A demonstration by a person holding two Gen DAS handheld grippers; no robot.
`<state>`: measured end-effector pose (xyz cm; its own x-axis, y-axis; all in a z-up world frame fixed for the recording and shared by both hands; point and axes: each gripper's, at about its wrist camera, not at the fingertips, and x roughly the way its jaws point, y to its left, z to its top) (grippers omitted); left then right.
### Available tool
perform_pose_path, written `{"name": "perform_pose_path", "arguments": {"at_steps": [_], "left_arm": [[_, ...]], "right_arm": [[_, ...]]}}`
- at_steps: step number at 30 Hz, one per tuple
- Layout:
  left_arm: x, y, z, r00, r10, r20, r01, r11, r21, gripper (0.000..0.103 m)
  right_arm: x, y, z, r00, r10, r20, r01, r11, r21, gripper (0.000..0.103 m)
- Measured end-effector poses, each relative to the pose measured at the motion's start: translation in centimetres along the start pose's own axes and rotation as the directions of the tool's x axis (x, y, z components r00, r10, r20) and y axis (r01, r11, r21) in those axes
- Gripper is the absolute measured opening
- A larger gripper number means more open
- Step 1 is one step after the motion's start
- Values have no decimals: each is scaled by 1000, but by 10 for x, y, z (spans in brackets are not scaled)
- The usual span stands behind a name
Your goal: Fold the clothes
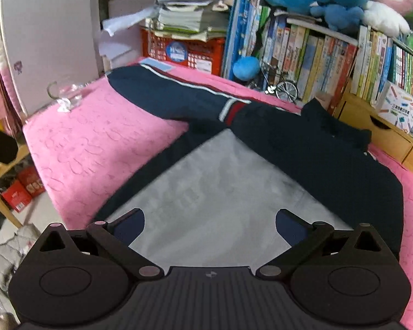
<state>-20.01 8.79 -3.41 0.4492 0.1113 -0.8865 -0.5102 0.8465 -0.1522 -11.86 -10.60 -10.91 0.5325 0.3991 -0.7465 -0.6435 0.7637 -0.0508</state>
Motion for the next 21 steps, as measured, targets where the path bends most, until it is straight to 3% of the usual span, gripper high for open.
{"name": "perform_pose_path", "arguments": {"at_steps": [4,11,21], "left_arm": [[18,-17,11,999,-3,-37,3,1000,10,96],[37,-30,41,1000,-11,-24,11,999,38,96],[82,12,89,999,30,16,-31,998,50,96]], "right_arm": [[11,-23,-4,999,-8,-39,10,999,45,103],[25,-56,2,997,-52,-58,59,992,113,103],[43,-70,20,989,-139,-56,146,978,152,103]]}}
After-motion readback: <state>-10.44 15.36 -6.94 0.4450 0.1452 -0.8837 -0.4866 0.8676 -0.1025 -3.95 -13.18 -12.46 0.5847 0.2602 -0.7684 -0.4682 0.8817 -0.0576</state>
